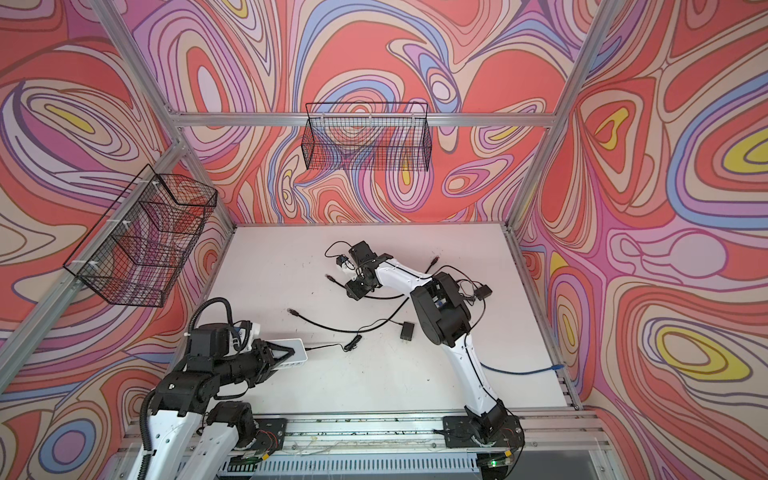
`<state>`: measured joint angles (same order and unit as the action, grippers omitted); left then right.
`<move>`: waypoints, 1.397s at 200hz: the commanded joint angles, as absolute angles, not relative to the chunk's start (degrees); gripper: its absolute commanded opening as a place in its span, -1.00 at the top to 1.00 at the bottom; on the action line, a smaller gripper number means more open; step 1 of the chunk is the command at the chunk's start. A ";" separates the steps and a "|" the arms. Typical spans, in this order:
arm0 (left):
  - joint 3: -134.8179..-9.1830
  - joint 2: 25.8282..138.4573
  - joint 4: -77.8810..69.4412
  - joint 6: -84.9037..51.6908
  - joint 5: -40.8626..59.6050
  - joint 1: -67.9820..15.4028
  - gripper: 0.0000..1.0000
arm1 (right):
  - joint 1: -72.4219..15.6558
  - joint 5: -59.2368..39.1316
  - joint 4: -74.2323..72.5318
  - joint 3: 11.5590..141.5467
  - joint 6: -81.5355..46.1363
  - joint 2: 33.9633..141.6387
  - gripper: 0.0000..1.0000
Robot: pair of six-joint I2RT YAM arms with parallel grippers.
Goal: Insert the plug into the switch port
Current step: 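Lower the open right gripper around one ethernet cable behind its plug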
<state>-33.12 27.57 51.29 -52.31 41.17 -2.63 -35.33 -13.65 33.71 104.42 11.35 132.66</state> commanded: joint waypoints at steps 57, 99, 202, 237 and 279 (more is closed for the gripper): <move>-34.32 23.67 56.49 -51.30 39.56 -2.37 0.76 | -42.69 -10.38 35.58 107.91 13.13 132.80 -0.05; -35.04 21.99 57.76 -51.72 39.56 -2.36 0.76 | -46.12 -14.20 35.64 110.25 11.14 133.73 -0.04; -34.13 15.51 61.38 -54.12 40.09 -2.38 0.75 | -51.13 -16.96 40.81 122.09 7.61 142.52 0.06; -34.78 14.24 63.01 -54.14 40.21 -2.33 0.74 | -52.20 -15.60 43.78 128.00 6.42 146.28 0.06; -36.23 13.89 63.25 -54.50 40.29 -2.33 0.74 | -52.30 -15.51 48.69 135.34 6.73 150.51 0.09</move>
<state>-33.87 14.63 62.00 -53.87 39.79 -2.63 -52.45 -15.99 44.42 131.35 6.98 147.57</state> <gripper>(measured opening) 0.255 0.460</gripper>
